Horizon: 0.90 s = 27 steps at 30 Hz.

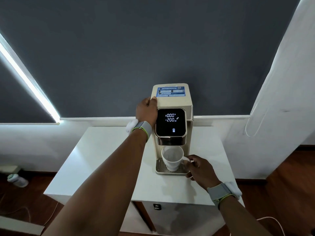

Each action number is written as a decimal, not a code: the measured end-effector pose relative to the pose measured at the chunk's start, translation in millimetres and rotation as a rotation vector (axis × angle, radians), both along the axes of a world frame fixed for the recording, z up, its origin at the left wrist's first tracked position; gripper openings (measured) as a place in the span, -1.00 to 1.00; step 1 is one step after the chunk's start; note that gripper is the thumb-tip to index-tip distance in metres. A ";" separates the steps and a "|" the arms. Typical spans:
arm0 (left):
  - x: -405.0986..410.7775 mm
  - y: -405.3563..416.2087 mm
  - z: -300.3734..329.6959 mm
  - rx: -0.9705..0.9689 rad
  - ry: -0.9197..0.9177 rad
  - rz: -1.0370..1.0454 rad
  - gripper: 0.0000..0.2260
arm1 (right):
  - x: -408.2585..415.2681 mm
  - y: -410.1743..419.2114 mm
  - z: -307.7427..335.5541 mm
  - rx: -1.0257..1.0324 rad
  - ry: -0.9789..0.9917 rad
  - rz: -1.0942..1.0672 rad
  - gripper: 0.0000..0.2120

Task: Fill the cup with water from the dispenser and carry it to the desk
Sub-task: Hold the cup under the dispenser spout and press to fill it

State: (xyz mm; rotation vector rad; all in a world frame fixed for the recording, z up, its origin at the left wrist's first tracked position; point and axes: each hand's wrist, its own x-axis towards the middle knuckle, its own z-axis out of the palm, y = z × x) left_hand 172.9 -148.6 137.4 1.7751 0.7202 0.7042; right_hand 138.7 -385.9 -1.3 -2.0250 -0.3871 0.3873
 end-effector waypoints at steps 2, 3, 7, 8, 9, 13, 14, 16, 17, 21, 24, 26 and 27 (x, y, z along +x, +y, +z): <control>-0.6 -0.8 1.1 -0.005 0.003 -0.003 -0.68 | 0.3 -0.7 -1.1 -0.002 0.002 -0.005 -0.91; -0.9 -1.2 1.4 -0.005 0.007 -0.006 -0.69 | 0.4 -1.0 -1.4 -0.001 0.004 -0.007 -0.90; -1.0 -1.1 0.9 -0.003 0.001 -0.029 -0.77 | 0.1 -0.2 -0.7 -0.003 0.013 -0.009 -0.91; -0.9 -1.0 0.9 -0.002 -0.005 -0.032 -0.77 | 0.1 0.0 -0.2 -0.004 0.014 -0.010 -0.90; -1.0 -0.9 1.1 -0.001 -0.009 -0.034 -0.77 | 0.0 0.2 0.2 -0.004 0.014 -0.010 -0.90; -2.6 -2.7 3.4 0.004 -0.005 -0.033 -0.75 | -0.8 0.3 1.7 -0.009 0.021 -0.010 -0.88; -3.1 -3.3 3.9 -0.008 -0.009 -0.038 -0.73 | -0.9 0.4 1.7 -0.008 0.026 -0.013 -0.88; -4.2 -4.7 4.8 -0.029 -0.013 -0.042 -0.70 | -0.9 0.6 1.1 -0.003 0.033 -0.020 -0.88; -4.6 -5.1 5.3 -0.022 -0.004 -0.036 -0.69 | -1.0 0.9 0.5 -0.002 0.034 -0.022 -0.89; -3.7 -5.2 6.0 0.000 -0.004 -0.023 -0.70 | -1.0 1.2 -1.1 0.006 0.035 -0.027 -0.89; -3.3 -5.2 5.4 -0.002 -0.002 -0.020 -0.71 | -0.5 1.1 -2.0 0.007 0.036 -0.027 -0.90; -3.2 -5.2 5.1 -0.010 -0.002 -0.010 -0.71 | -0.3 1.1 -2.1 0.010 0.038 -0.024 -0.90; -3.2 -5.1 5.1 -0.009 0.000 -0.005 -0.71 | -0.5 1.1 -2.0 0.014 0.041 -0.024 -0.89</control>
